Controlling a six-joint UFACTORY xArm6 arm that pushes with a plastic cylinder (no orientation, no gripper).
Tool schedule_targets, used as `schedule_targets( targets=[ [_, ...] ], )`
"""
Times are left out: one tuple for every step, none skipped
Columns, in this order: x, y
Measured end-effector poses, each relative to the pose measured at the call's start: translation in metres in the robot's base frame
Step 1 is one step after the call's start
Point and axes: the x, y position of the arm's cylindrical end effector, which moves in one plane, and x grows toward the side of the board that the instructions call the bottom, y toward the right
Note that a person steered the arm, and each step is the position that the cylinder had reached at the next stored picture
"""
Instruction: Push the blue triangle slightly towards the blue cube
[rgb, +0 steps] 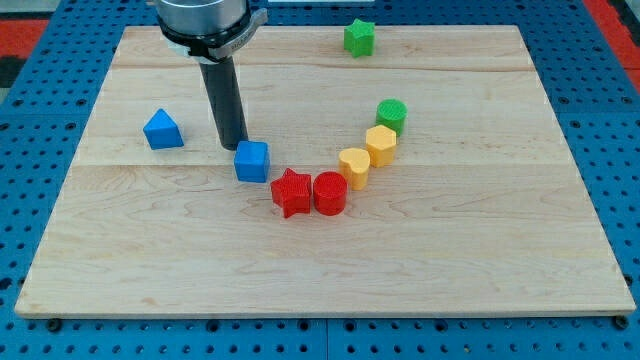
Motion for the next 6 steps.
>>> schedule_targets(
  targets=[
    [0.002, 0.002],
    [0.005, 0.007],
    [0.001, 0.007],
    [-0.007, 0.003],
    [-0.005, -0.015],
    [0.016, -0.034]
  ],
)
